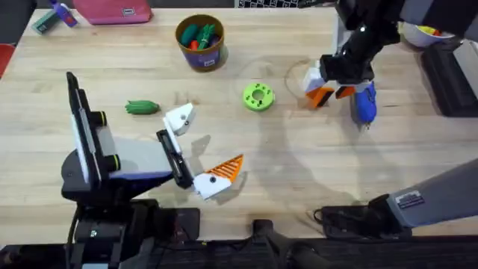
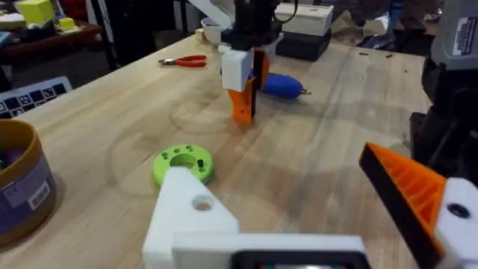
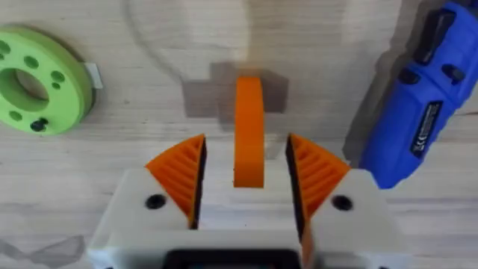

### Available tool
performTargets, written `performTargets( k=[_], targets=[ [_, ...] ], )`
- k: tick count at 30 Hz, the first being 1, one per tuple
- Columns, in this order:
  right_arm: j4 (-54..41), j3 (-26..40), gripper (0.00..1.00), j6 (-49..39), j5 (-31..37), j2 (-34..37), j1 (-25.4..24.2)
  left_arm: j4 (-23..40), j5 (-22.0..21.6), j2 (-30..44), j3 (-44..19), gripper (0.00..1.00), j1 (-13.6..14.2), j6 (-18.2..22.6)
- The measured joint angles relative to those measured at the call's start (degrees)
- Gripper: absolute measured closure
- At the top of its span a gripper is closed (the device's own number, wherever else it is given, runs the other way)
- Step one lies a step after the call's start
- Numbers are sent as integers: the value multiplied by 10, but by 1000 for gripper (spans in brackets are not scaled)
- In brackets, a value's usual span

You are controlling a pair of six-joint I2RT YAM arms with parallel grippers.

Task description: Pick up the gripper from the table and insert it into the empty holder that is missing its gripper. Then pick up a screw, insert it into the mounting hole, and use the screwdriver to tighten it. Finally, clean up the table by picking up the vegetable and placing it into the bucket.

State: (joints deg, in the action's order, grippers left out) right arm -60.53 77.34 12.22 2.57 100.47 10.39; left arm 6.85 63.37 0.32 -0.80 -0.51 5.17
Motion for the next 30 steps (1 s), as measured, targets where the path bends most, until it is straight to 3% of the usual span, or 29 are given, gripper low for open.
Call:
performTargets(
  k=[6, 12, 23, 30],
  targets=[
    [0, 0, 586, -2, 2, 0, 0, 0, 0, 0, 0, 15, 0, 0],
    [1, 0, 978, -4, 9, 0, 0, 0, 0, 0, 0, 14, 0, 0],
    [4, -1, 989, 8, 11, -6, 5, 0, 0, 0, 0, 15, 0, 0],
    [46, -3, 989, 46, -21, -107, 26, 0, 0, 0, 0, 15, 0, 0]
  ],
)
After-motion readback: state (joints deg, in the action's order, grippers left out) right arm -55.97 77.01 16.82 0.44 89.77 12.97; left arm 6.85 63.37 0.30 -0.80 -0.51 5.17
